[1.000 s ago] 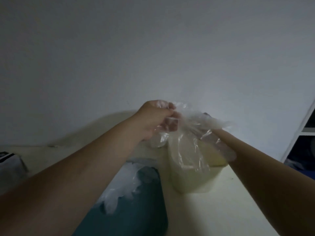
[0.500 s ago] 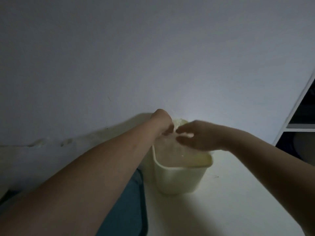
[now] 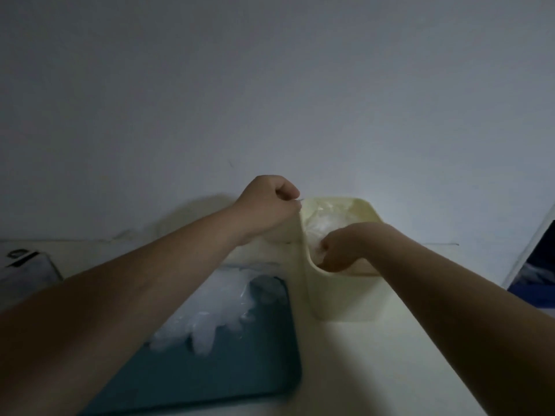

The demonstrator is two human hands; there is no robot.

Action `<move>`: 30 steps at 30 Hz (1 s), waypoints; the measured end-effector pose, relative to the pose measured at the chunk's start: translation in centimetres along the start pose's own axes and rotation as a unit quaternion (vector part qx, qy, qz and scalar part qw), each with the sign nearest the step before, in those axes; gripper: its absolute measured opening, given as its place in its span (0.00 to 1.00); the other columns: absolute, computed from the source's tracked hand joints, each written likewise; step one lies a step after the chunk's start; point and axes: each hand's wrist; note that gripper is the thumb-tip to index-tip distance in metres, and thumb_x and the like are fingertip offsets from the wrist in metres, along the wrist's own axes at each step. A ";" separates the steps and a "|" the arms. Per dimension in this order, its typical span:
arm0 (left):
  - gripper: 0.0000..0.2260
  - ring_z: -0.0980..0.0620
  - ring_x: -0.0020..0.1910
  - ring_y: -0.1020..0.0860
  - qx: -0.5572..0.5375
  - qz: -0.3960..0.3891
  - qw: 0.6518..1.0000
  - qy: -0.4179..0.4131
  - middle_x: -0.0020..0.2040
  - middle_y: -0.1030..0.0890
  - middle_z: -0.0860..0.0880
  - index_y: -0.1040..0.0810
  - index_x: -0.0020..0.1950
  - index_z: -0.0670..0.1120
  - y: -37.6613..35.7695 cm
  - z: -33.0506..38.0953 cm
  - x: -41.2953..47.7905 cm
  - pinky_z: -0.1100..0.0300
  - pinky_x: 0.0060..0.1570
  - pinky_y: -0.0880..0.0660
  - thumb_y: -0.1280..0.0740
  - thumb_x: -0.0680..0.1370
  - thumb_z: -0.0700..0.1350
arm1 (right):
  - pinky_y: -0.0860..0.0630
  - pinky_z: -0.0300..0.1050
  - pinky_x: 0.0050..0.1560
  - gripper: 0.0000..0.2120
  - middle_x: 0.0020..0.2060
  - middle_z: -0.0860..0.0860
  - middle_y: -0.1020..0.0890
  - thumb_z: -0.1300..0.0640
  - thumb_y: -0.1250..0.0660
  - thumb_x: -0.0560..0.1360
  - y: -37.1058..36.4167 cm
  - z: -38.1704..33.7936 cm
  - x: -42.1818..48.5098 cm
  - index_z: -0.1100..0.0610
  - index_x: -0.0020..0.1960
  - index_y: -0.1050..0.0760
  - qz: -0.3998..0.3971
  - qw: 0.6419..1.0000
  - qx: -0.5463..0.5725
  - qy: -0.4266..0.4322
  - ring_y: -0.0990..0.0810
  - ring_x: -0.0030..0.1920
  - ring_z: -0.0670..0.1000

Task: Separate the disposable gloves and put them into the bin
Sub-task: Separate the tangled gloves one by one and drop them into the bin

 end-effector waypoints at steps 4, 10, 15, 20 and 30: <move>0.02 0.58 0.47 0.17 0.104 -0.021 0.994 -0.009 0.47 0.15 0.57 0.15 0.49 0.52 3.3 -3.1 -4.5 0.61 0.51 0.20 0.27 0.79 0.46 | 0.26 0.54 0.69 0.31 0.69 0.52 0.23 0.39 0.32 0.78 2.1 -0.5 -2.5 0.55 0.75 0.29 0.111 0.993 -0.030 -0.025 0.23 0.68 0.57; 0.20 0.50 0.63 0.22 0.356 -0.128 0.920 0.105 0.62 0.25 0.56 0.22 0.67 0.53 6.1 -8.1 -10.6 0.53 0.63 0.24 0.31 0.78 0.60 | 0.22 0.47 0.47 0.08 0.48 0.50 0.18 0.53 0.35 0.79 1.6 -8.2 -4.6 0.55 0.54 0.22 0.294 0.954 0.023 0.053 0.19 0.45 0.53; 0.09 0.48 0.54 0.19 0.303 -0.083 0.944 0.099 0.57 0.19 0.50 0.19 0.59 0.51 5.9 -13.1 -13.3 0.52 0.55 0.21 0.33 0.80 0.50 | 0.17 0.52 0.55 0.13 0.53 0.49 0.15 0.50 0.38 0.79 -1.1 -14.0 -1.9 0.50 0.56 0.17 0.292 0.928 0.185 0.140 0.16 0.51 0.55; 0.07 0.49 0.44 0.20 0.251 0.041 0.965 0.056 0.45 0.18 0.52 0.16 0.48 0.49 7.1 -15.9 -13.4 0.50 0.49 0.20 0.34 0.81 0.43 | 0.18 0.52 0.58 0.16 0.55 0.47 0.14 0.53 0.37 0.77 -3.3 -15.9 1.5 0.47 0.60 0.16 0.286 0.889 0.323 0.153 0.15 0.54 0.53; 0.03 0.61 0.45 0.20 0.033 0.258 0.962 0.081 0.45 0.18 0.60 0.21 0.47 0.55 9.0 -14.7 -9.6 0.62 0.47 0.22 0.32 0.81 0.50 | 0.21 0.44 0.49 0.24 0.52 0.46 0.17 0.38 0.30 0.77 -2.9 -15.7 4.4 0.50 0.68 0.21 0.294 0.849 0.418 0.137 0.18 0.48 0.46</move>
Point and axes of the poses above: each hand's wrist, its own x-axis towards the middle knuckle, its own y-axis out of the back of the hand, z = x × y
